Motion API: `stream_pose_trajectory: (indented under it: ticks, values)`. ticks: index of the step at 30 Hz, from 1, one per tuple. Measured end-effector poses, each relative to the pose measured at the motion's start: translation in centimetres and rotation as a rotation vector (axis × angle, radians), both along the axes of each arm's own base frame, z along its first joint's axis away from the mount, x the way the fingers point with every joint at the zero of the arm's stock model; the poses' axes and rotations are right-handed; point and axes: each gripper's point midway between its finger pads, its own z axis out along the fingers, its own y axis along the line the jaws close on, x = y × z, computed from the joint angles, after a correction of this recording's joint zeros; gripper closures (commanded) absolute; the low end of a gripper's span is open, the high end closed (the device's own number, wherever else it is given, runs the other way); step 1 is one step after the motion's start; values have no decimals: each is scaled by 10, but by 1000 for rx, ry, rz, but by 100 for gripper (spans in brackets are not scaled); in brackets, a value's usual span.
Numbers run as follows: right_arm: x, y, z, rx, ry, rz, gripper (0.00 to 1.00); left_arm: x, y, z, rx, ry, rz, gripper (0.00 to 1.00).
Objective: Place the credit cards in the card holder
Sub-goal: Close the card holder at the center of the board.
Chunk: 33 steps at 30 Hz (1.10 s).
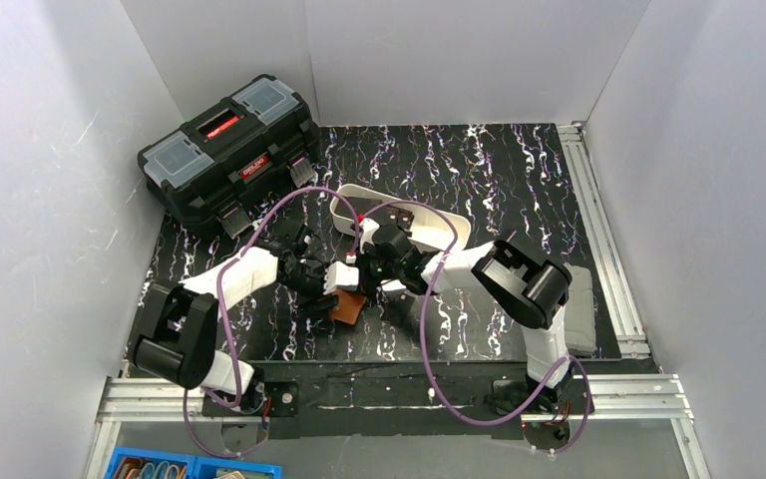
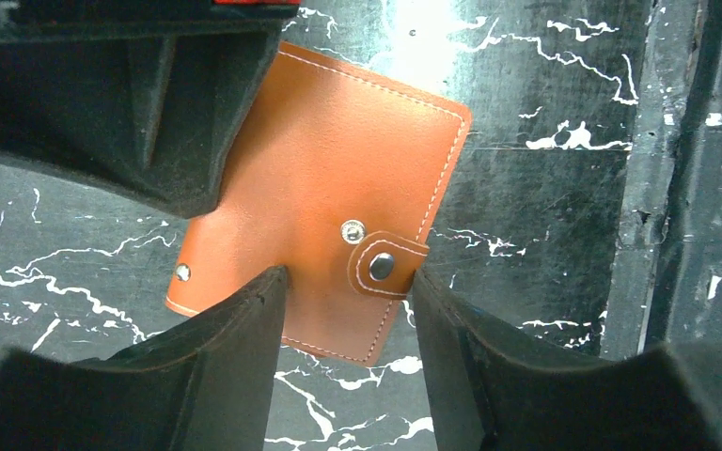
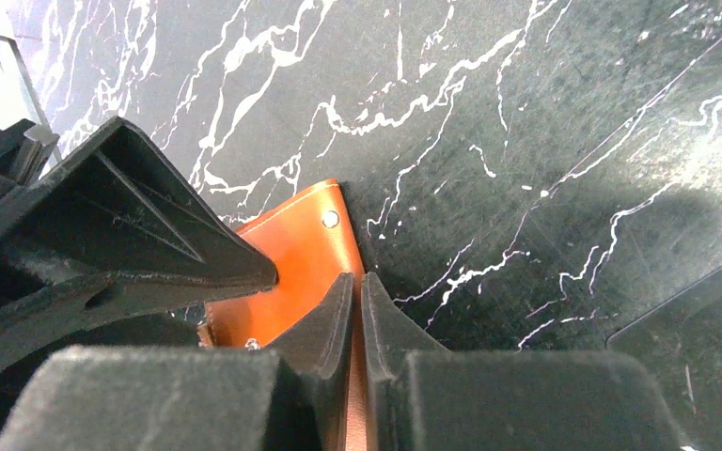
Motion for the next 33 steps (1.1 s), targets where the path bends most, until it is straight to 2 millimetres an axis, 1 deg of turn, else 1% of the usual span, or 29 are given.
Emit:
stream_pose_trajectory:
  ticks: [3, 10, 16, 18, 20, 21, 23, 24, 30, 33]
  values:
    - [-4, -3, 0, 1, 0, 2, 88, -3, 0, 1, 0, 17, -7, 49]
    - [-28, -20, 1, -12, 9, 22, 86, -16, 2, 2, 1, 67, -13, 48]
    - [-32, -21, 1, -12, 10, 28, 86, -16, 2, 2, 2, 67, -13, 49]
    - [-32, -21, 1, -10, 9, 28, 84, -16, 2, 2, 2, 66, -15, 51]
    - [-32, -20, 3, -5, 6, 30, 84, -15, 2, 2, 1, 64, -18, 58]
    - [-32, -19, 3, -1, 5, 33, 84, -15, 2, 2, 1, 63, -19, 64]
    - [-33, -17, 5, 6, 1, 38, 83, -14, 1, 1, 0, 63, -16, 91]
    - [-34, -17, 5, 8, 1, 41, 83, -14, 1, 1, 0, 66, -10, 100]
    - [-40, -12, 8, 28, -7, 61, 82, -9, -3, 0, -12, 70, 19, 100]
    - [-41, -12, 8, 35, -10, 62, 82, -5, -5, 4, -13, 74, 42, 100]
